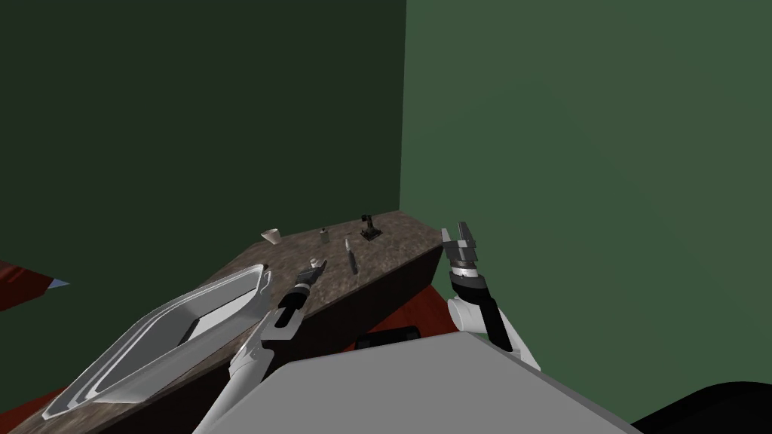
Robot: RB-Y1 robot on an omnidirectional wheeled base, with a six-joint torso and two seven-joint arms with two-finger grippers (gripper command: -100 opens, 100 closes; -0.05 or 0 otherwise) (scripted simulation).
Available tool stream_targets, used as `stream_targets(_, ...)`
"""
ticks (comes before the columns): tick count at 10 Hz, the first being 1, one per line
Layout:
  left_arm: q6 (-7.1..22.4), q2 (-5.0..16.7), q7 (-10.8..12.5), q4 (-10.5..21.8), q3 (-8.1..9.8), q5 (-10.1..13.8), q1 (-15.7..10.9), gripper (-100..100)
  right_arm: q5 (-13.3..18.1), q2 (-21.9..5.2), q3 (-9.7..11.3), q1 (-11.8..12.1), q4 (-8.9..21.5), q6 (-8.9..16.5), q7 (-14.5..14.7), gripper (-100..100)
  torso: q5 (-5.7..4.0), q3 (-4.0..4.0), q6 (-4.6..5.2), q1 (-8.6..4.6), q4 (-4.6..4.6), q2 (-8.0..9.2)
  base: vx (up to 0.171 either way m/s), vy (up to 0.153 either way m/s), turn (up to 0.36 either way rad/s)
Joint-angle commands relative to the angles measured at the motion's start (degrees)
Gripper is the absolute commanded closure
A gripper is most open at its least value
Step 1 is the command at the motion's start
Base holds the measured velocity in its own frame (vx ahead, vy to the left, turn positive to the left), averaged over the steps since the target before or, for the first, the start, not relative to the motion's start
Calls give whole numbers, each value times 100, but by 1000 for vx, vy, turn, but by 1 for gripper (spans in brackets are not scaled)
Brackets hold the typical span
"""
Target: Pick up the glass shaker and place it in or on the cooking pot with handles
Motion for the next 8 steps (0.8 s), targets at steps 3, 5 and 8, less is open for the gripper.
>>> stream_targets(3, 0, 2, -5, 0, 1, -2, 1, 100, 0, 0, 0, -1, 0, 0, 0, 0, 3, 9, 4, 1, 4, 16, 3, -1, 2)
stream_targets(5, -2, -1, -3, -1, -1, -1, -2, 100, 0, 0, 0, -1, 0, 0, 0, 0, 3, 12, 0, 7, 4, 19, 0, 0, 0)
stream_targets(8, -2, -1, -3, -1, -1, -1, -1, 0, 0, 0, 0, -1, 0, 0, 0, 0, 3, 13, 0, 7, 5, 21, 0, 0, 0)
